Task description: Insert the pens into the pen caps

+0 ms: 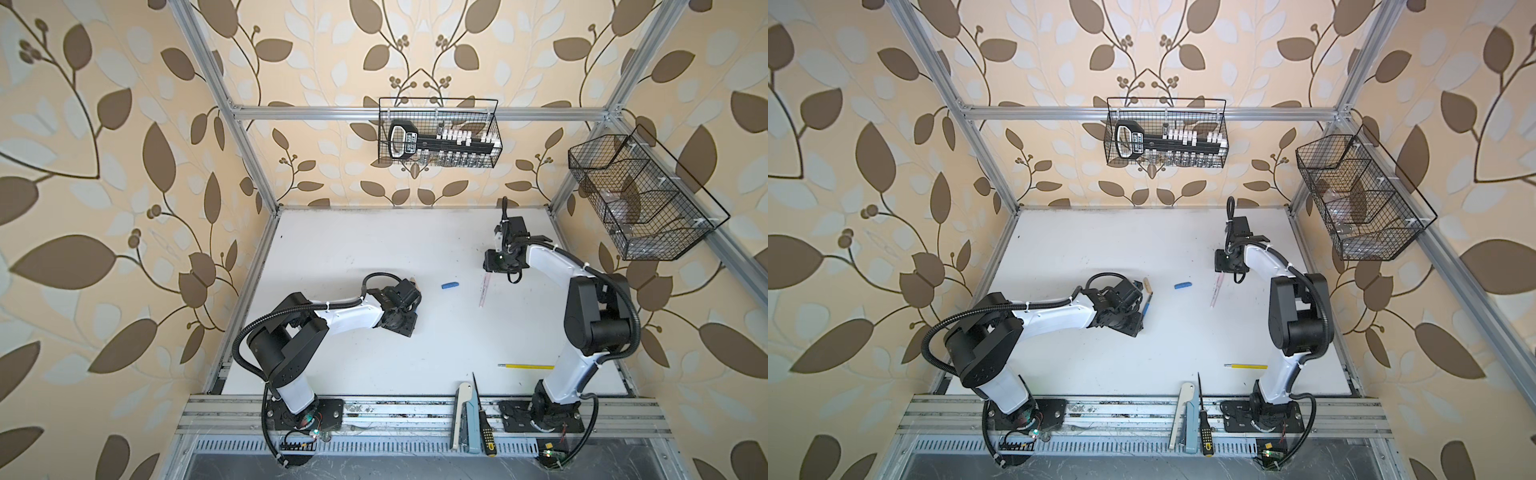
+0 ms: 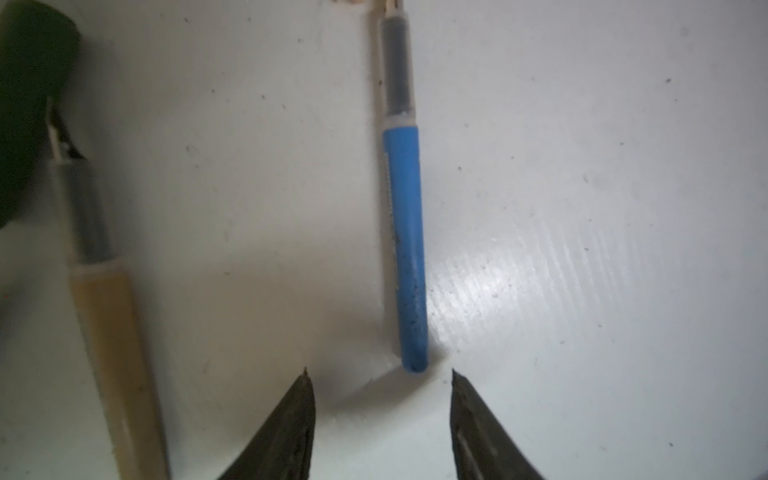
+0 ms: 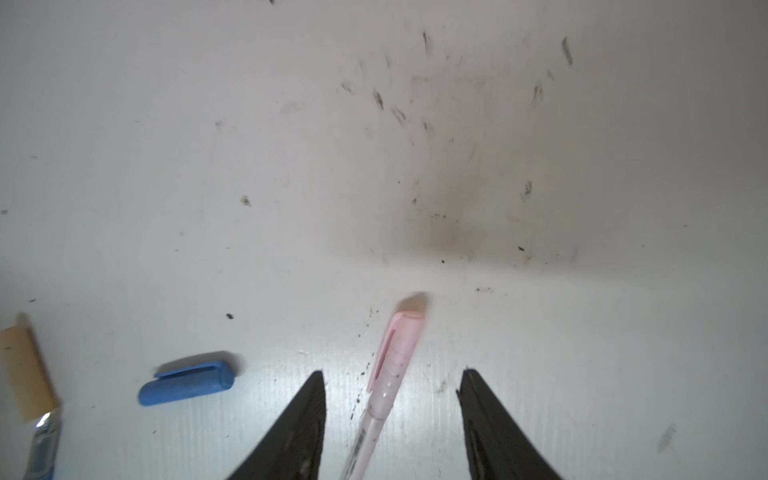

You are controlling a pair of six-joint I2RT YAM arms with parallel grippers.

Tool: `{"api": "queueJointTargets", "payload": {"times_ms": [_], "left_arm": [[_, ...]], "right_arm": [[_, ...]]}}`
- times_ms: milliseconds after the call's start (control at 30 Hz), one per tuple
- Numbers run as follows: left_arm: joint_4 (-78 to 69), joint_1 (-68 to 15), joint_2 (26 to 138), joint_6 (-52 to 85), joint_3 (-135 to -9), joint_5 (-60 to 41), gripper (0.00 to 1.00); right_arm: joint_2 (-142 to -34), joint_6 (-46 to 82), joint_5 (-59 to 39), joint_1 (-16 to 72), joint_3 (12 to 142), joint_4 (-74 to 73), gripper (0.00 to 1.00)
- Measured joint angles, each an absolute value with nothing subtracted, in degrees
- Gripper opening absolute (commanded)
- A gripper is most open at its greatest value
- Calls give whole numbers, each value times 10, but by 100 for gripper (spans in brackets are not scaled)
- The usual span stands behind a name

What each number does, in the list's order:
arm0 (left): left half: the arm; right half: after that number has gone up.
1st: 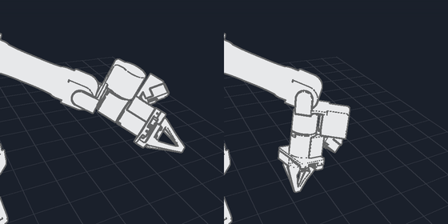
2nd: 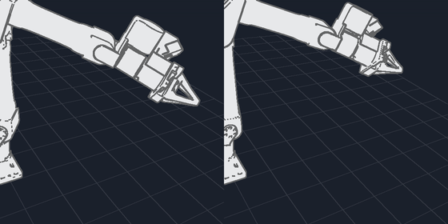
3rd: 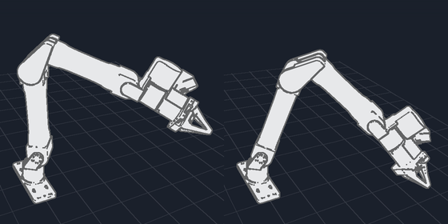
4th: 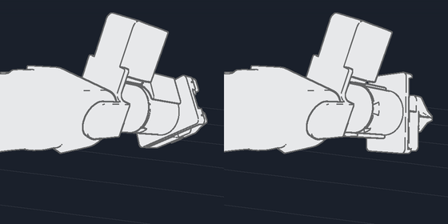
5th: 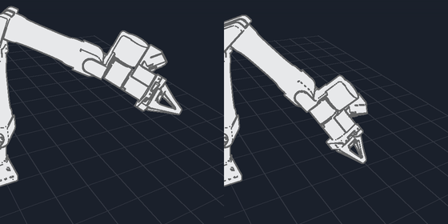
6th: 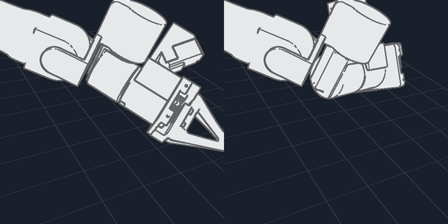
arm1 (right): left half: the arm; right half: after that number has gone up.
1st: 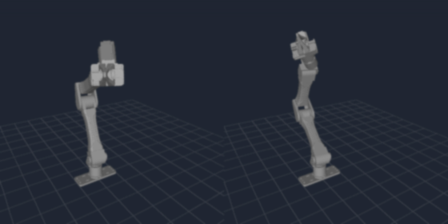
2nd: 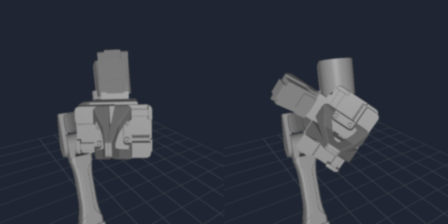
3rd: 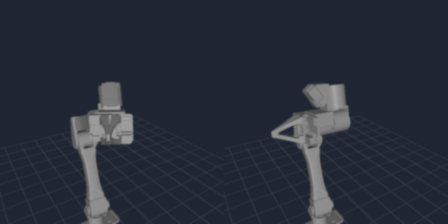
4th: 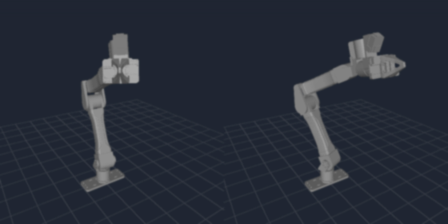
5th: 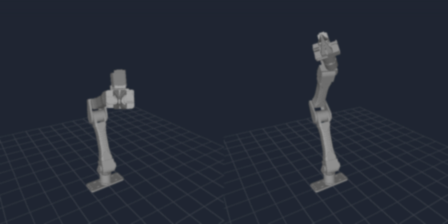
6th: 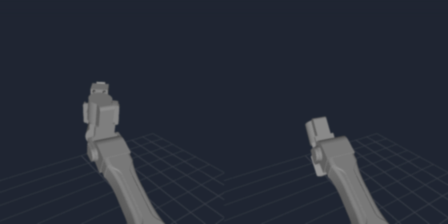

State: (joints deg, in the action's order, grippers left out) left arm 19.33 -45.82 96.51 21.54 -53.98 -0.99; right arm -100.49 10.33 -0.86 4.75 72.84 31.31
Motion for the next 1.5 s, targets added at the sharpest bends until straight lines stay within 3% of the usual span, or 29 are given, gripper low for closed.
{"api": "queueJointTargets", "payload": {"times_ms": [233,333,600,767,1133,1500], "left_arm": [[187,-458,989,218,-565,-10,52],[186,-458,1008,222,-582,-10,47],[181,-458,1036,229,-608,-13,12],[177,-458,1036,226,-608,-16,0],[125,-458,1017,223,-588,-58,0],[-3,-458,926,223,-545,-119,0]], "right_arm": [[-923,123,-17,72,649,284,54],[-898,134,-27,83,610,275,54],[-808,169,-64,89,542,238,57],[-763,186,-92,89,520,211,58],[-707,291,-200,149,385,87,61],[-762,411,-248,217,333,-113,61]]}}
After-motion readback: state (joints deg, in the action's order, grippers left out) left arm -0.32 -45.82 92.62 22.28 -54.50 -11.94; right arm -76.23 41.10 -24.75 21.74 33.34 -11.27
